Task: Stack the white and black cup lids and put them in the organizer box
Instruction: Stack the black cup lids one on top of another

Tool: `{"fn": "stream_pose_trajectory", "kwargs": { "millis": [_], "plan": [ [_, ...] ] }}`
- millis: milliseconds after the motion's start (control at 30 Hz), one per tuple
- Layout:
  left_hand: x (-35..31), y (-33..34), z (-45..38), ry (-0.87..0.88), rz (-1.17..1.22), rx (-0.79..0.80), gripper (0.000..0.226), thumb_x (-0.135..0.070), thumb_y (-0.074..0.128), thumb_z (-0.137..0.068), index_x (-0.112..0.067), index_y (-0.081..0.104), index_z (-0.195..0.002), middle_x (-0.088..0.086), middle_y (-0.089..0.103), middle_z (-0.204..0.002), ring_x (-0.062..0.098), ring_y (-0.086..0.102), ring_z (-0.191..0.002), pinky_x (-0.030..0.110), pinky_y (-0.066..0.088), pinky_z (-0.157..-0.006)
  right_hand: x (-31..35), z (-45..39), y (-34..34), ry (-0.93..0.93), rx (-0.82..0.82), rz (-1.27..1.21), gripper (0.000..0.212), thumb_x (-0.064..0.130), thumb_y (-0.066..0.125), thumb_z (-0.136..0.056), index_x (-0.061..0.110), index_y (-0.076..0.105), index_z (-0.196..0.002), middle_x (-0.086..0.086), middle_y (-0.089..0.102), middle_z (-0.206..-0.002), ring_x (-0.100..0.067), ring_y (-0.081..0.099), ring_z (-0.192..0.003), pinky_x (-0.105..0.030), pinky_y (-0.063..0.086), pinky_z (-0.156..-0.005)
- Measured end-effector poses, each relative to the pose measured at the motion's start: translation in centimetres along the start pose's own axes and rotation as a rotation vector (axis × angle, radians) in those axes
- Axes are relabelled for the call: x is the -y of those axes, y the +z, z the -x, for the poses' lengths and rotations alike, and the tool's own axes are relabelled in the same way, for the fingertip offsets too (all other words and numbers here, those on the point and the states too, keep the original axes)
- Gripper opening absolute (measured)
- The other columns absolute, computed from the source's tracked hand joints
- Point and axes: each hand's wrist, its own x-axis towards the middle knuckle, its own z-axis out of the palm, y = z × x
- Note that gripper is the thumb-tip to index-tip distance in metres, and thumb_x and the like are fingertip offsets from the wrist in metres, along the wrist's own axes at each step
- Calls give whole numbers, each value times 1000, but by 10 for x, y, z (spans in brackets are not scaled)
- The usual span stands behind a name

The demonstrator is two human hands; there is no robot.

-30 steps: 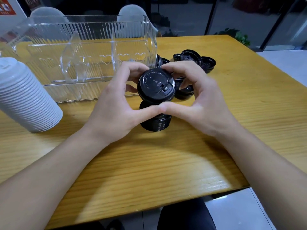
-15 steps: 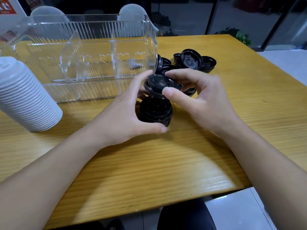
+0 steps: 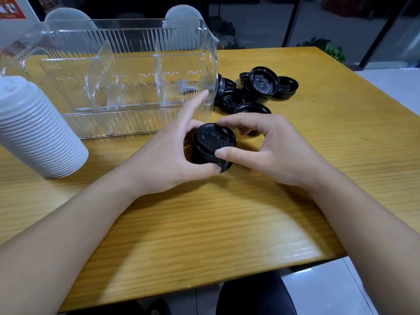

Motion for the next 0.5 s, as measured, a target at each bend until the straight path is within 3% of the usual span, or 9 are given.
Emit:
{"fn": "stream_pose_trajectory", "kwargs": {
  "millis": [233,367,500],
  "plan": [
    [2,1,0,5,33,14,133,-23,101,-85,-56,11,-177,-11,75,-141,14,73,-135,49,48,-127,0,2,2,0,90,-51,53,26,84,-101,23,69,-152,18,68,-153,5,58,-145,-34,45,-126],
    [3,1,-1,-1,24,10,134,-28,102,-84,-56,10,-177,-14,74,-143,10,71,-136,47,46,-129,0,-1,4,26,60,-75,55,37,89,-95,26,73,-147,20,73,-145,5,62,-139,-36,48,-123],
    [4,1,-3,0,6,-6,133,-32,104,-80,-53,15,-177,-18,75,-139,7,70,-137,46,45,-130,2,-3,7,17,-21,-35,54,41,95,-87,27,79,-136,21,80,-127,4,70,-126,-25,52,-112]
  ]
}}
